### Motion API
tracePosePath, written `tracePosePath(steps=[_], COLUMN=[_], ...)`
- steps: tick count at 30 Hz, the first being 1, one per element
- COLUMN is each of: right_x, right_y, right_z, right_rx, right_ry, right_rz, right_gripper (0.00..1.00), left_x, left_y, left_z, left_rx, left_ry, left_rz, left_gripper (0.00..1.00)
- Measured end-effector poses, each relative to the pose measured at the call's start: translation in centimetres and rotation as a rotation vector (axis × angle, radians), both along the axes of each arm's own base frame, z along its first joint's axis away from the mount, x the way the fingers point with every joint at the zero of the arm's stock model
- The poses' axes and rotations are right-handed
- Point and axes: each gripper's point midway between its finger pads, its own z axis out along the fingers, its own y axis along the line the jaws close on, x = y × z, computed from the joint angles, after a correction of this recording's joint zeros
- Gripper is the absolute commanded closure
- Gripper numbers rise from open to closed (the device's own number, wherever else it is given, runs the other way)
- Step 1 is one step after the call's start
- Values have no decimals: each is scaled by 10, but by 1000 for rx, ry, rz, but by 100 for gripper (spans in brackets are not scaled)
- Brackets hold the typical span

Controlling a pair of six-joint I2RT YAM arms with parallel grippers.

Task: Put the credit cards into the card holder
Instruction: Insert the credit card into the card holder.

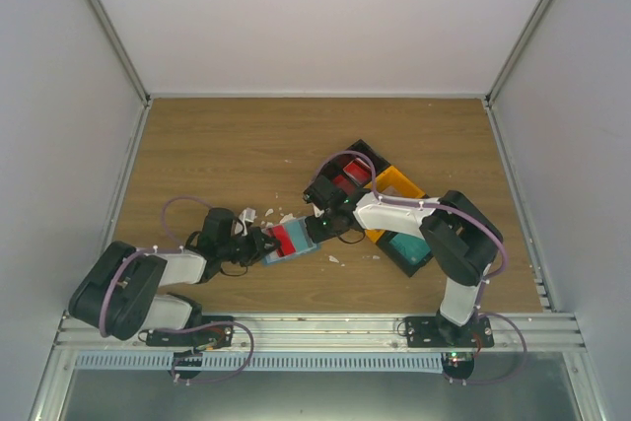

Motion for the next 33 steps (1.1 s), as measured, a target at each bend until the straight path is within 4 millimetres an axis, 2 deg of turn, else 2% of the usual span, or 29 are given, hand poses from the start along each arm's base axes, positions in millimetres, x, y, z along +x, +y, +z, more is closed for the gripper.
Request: tracePosePath(steps=[9, 24, 33], right_x=[0, -1, -1], right_y=[0, 1, 1], right_z=[0, 0, 0], right_rx=[2, 6, 11], right_ry=[4, 9, 13], right_rz=[-8, -6, -4], right_gripper=[72, 72, 71], left_x=[1, 4, 7], left_y=[-3, -20, -29], left_z=[-6, -8, -10], left_rx=[-29, -56, -49], left_ry=[21, -16, -18], left_rz=[13, -45, -71], left_gripper=[100, 100, 91])
